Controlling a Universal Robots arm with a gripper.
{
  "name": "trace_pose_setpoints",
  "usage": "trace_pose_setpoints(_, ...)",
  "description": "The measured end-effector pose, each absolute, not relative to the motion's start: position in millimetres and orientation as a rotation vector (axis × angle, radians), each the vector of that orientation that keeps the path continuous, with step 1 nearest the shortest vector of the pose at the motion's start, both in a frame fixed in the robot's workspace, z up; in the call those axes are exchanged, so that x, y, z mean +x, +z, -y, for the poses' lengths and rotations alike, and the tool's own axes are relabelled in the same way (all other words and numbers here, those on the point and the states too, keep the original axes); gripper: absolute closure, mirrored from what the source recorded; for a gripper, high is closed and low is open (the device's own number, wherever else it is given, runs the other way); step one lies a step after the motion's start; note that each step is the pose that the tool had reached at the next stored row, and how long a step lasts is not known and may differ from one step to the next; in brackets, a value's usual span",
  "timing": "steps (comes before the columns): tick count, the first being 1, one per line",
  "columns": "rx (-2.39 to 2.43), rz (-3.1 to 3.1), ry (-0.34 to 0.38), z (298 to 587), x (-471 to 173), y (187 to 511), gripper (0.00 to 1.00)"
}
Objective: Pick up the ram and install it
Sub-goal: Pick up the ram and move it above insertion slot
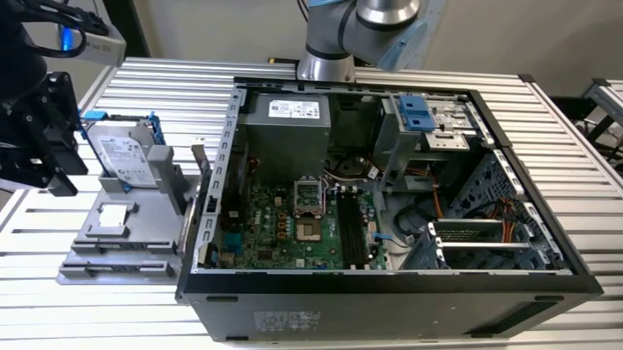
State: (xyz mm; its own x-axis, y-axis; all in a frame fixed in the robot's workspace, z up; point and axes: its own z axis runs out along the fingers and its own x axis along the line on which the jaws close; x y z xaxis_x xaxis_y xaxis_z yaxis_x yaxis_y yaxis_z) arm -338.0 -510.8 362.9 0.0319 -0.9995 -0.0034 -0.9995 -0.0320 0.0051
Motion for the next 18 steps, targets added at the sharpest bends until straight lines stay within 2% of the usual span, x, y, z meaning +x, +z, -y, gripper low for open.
trace_pose_setpoints(18,2.268,2.173,-0.009,510.8,-338.4,353.9,0.0)
